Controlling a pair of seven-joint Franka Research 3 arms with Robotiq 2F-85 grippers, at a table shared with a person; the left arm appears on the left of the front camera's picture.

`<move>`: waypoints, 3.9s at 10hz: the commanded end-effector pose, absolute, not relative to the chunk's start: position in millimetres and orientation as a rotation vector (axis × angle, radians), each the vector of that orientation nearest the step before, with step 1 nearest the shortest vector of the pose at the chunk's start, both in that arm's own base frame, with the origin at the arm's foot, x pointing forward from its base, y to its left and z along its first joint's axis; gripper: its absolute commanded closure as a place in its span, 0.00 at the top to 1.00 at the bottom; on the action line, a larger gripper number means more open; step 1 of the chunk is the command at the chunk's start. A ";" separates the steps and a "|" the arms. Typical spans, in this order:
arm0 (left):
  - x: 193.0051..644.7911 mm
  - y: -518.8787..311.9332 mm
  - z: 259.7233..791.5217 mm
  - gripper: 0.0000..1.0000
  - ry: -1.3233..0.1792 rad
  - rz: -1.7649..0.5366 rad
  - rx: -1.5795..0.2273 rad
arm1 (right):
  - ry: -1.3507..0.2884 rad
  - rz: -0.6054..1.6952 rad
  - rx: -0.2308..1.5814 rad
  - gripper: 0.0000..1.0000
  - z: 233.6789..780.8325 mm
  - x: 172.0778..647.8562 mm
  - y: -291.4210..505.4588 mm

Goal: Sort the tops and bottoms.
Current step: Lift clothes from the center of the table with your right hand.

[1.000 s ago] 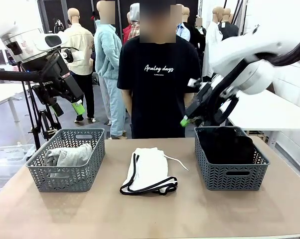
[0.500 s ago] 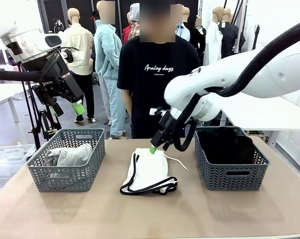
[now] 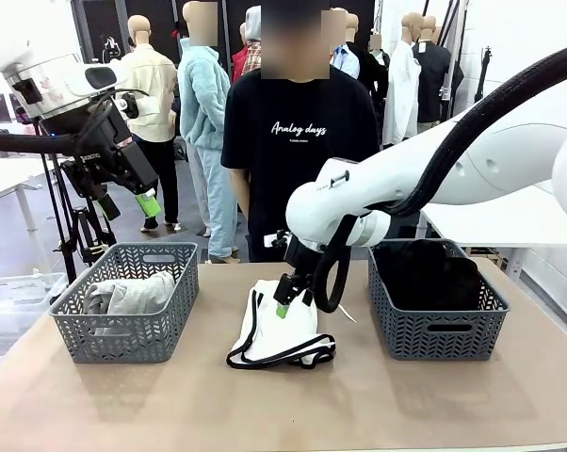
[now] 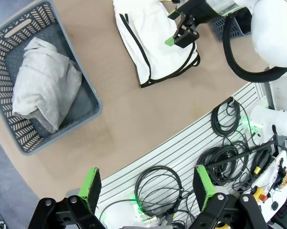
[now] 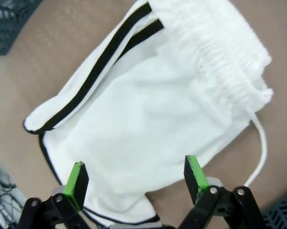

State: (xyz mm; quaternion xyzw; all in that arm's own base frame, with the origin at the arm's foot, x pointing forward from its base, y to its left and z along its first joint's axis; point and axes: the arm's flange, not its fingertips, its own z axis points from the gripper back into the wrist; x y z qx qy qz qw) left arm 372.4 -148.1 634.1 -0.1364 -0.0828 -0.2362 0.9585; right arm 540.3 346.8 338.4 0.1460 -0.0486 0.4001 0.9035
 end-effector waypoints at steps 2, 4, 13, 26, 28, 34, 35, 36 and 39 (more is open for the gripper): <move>372.6 -145.8 635.2 1.00 -0.171 -0.476 -0.286 | -0.120 0.830 0.210 1.00 323.6 542.4 359.0; 372.6 -145.8 635.2 1.00 -0.171 -0.476 -0.286 | -0.186 0.834 0.144 1.00 316.8 538.9 363.9; 372.6 -145.8 635.2 1.00 -0.171 -0.476 -0.286 | -0.161 0.729 0.030 0.74 295.6 550.4 364.4; 372.6 -145.8 635.2 1.00 -0.171 -0.476 -0.286 | -0.359 0.635 0.217 0.00 432.5 538.0 325.6; 372.6 -145.8 635.2 1.00 -0.171 -0.476 -0.286 | -0.465 0.655 0.169 0.00 501.9 531.4 322.2; 372.6 -145.8 635.2 1.00 -0.171 -0.476 -0.286 | -0.669 0.733 0.158 0.00 621.7 486.5 339.3; 372.6 -145.8 635.2 1.00 -0.171 -0.476 -0.286 | -0.628 0.724 0.171 0.00 612.2 495.0 346.7; 372.6 -145.8 635.2 1.00 -0.171 -0.476 -0.286 | -0.628 0.724 0.171 0.00 612.2 495.0 346.7; 372.6 -145.8 635.2 1.00 -0.171 -0.476 -0.286 | -0.628 0.724 0.171 0.00 612.2 495.0 346.7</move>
